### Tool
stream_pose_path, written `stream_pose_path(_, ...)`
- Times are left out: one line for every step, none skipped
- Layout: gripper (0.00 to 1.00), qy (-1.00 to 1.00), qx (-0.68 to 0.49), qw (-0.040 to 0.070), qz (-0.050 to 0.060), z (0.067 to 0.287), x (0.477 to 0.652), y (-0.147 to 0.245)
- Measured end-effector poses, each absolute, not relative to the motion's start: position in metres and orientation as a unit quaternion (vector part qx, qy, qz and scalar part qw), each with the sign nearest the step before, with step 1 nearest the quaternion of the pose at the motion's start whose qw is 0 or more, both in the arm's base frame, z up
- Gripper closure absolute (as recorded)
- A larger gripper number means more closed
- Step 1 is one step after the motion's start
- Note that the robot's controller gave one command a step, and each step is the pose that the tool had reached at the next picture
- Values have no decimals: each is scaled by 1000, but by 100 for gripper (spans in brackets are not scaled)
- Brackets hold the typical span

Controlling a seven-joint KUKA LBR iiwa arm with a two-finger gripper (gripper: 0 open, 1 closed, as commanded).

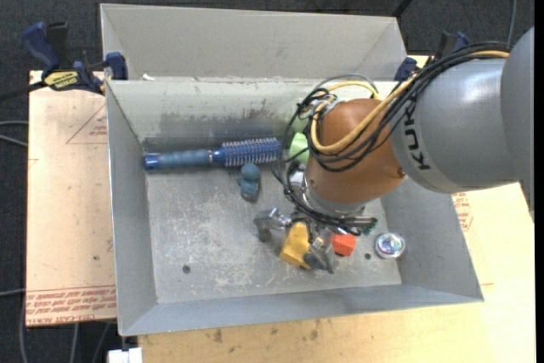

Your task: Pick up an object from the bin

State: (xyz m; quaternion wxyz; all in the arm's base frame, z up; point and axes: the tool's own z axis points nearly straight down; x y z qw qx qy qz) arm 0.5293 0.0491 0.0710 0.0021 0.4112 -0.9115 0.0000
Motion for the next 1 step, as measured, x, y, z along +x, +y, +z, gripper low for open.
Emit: stream_pose_path(0,-908,418,-1,0,77,531,51)
